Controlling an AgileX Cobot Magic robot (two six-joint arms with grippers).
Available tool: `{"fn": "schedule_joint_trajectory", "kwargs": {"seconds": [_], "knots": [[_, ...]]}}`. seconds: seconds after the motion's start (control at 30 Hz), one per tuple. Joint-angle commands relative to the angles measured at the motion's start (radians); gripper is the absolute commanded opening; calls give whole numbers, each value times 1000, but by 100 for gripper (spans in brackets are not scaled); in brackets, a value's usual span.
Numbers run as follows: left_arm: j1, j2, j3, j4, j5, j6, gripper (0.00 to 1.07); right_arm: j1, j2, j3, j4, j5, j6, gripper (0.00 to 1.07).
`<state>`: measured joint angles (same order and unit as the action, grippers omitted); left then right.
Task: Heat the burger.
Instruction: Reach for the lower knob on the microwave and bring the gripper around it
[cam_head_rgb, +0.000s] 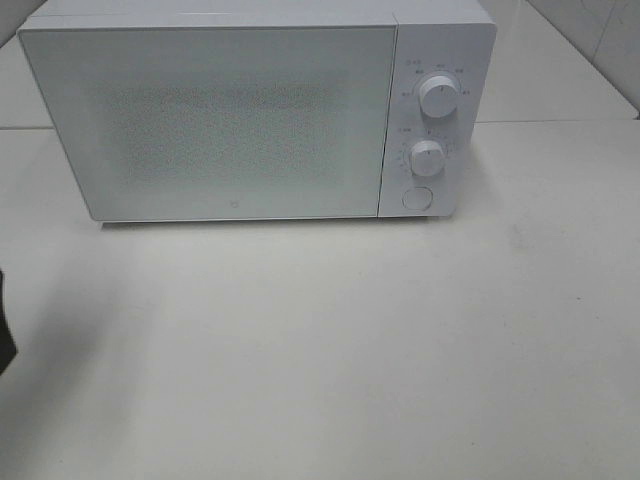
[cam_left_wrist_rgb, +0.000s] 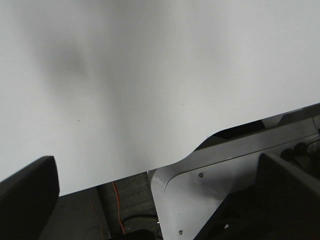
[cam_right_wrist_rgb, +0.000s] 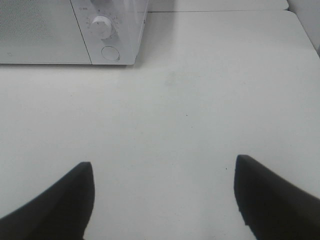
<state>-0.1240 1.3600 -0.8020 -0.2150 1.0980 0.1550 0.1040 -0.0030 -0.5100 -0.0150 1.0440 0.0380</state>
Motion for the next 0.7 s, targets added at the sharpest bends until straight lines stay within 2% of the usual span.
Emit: {"fn": "schedule_joint_trajectory", "kwargs": {"seconds": [0.03,0.07,0.13,0.17,0.3,0.37,0.5,0.57,0.7], "knots": [[78,-103,58,-14,8,4,100,-6,-27,0,0,-9,-11,75],[107,-169,84,-14,6,2,100,-6,-27,0,0,-9,-11,75],[117,-197,96,-11,3,2,100,-6,-27,0,0,-9,-11,75],[126,-266,127,1,-6,2,100,-6,-27,0,0,-9,-11,75],[126,-358,171,26,-20,2,100,-6,-27,0,0,-9,-11,75],[127,-473,213,42,-33,2,100,-6,-27,0,0,-9,-11,75],[127,-578,258,62,-40,3,100,-6,-27,0,0,-9,-11,75],[127,-686,301,84,-58,3,100,-6,-27,0,0,-9,-11,75],[127,-784,305,89,-59,-3,100,-6,-27,0,0,-9,-11,75]]}}
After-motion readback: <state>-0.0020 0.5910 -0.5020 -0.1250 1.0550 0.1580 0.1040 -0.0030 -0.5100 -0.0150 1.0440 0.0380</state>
